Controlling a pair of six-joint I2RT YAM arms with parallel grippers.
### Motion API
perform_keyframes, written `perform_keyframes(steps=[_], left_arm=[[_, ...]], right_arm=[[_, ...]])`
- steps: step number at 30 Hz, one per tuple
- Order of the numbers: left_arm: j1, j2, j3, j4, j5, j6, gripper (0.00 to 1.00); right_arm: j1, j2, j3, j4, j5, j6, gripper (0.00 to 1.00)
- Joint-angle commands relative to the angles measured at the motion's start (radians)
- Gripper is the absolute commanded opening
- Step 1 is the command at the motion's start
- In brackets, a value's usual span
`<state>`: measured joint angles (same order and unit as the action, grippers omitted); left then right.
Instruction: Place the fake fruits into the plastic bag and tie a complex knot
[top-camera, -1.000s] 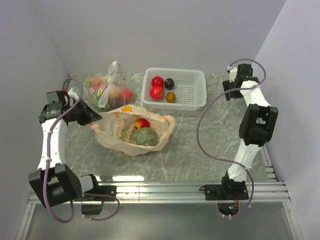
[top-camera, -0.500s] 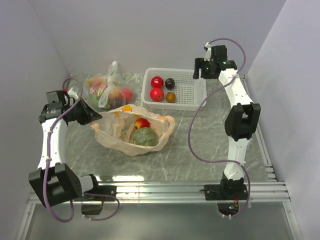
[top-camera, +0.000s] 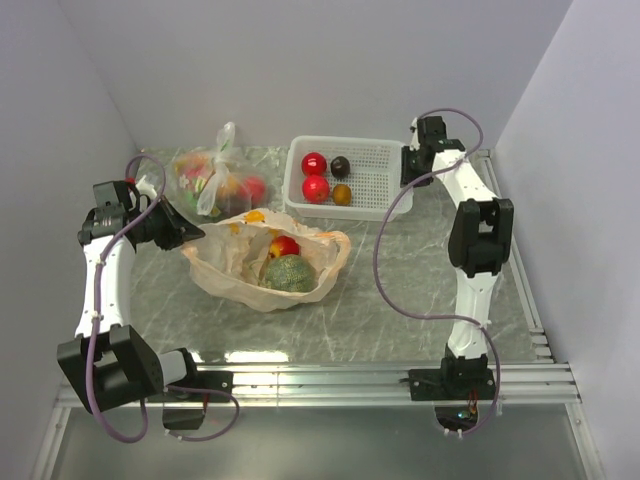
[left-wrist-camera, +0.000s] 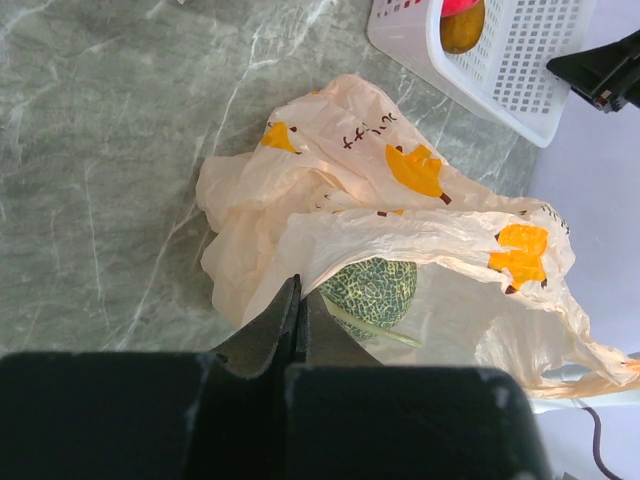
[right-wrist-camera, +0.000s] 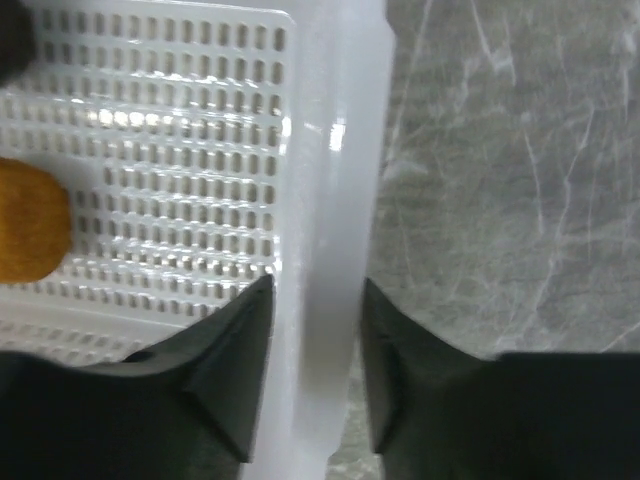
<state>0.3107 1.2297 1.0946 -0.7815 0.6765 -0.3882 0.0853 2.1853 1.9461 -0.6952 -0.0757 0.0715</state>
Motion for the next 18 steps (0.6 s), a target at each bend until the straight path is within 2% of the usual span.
perform_keyframes(steps=[1, 2, 5, 6, 12, 18], left_arm=[[0.004, 0.005, 0.033, 0.022, 0.021, 0.005, 0.00], [0.004, 0.004, 0.033, 0.022, 0.018, 0.005, 0.00], [0.004, 0.002, 0.030, 0.022, 0.021, 0.008, 0.00], [0.004, 0.001, 0.028, 0.025, 0.023, 0.005, 0.00], [0.004, 0.010, 0.027, 0.036, 0.029, -0.005, 0.00], [0.004, 0.011, 0.028, 0.038, 0.029, -0.003, 0.01]], right_arm=[[-0.054, 0.019, 0.005, -0.010, -0.016, 0.022, 0.39], [-0.080, 0.018, 0.004, -0.016, -0.019, 0.013, 0.31], [-0.152, -0.033, -0.048, -0.007, -0.036, -0.028, 0.18], [-0.168, -0.070, -0.080, -0.004, -0.036, -0.042, 0.17], [-0.298, -0.171, -0.124, -0.027, -0.033, -0.156, 0.16], [-0.363, -0.208, -0.164, -0.023, 0.017, -0.312, 0.16]])
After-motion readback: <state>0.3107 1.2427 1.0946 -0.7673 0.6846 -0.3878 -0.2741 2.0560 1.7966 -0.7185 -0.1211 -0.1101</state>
